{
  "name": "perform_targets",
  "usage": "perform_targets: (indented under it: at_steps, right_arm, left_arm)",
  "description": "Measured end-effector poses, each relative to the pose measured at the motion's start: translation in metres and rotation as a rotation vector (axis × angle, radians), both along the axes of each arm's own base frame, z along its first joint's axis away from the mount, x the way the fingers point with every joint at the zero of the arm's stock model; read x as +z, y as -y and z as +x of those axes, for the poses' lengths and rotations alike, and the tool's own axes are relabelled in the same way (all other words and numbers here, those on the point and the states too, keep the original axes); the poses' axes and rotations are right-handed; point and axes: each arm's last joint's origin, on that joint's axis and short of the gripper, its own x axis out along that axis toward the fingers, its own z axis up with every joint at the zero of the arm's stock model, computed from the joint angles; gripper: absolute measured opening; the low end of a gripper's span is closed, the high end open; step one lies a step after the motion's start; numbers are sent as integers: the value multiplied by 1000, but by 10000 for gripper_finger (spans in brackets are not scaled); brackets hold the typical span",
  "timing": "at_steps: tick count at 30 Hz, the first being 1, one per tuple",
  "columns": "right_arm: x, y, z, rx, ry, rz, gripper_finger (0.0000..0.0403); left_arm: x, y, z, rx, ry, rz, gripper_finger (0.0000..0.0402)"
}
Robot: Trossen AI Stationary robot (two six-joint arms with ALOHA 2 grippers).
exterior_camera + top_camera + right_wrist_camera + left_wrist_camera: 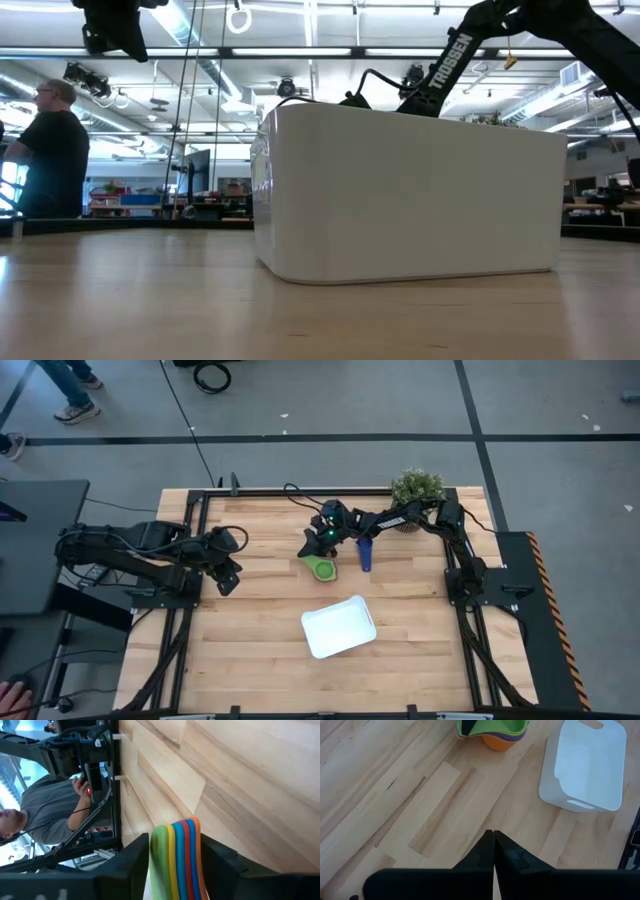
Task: Nest measuring cups in basket
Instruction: Adjust the nested measuring cups
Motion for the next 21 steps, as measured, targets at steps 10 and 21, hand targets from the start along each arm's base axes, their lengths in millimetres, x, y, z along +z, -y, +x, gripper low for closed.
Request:
perform_targets:
  at_steps: [10,21]
  right_arm:
    - [8,13,-3,48,102,4,172]
    - [14,27,-5,-1,154,-31,173]
  left_arm:
    - [0,0,0,1,0,-1,9]
    - [0,0,0,1,0,-1,9]
